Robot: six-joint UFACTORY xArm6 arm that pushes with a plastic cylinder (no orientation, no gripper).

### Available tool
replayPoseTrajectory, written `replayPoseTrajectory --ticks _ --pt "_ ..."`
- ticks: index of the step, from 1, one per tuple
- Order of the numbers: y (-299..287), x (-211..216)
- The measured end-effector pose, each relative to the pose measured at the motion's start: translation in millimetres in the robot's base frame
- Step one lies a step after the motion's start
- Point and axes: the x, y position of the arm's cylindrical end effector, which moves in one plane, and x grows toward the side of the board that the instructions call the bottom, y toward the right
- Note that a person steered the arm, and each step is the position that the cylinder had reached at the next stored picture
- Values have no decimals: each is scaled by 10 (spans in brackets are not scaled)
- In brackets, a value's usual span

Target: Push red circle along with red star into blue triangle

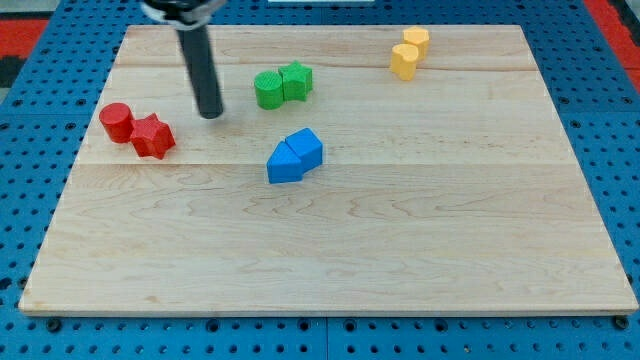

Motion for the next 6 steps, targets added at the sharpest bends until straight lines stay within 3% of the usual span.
replayPoseTrajectory --ticks 2,4,6 --pt "-1409 -704" --pt "-1287 -115" --pt "-552 296"
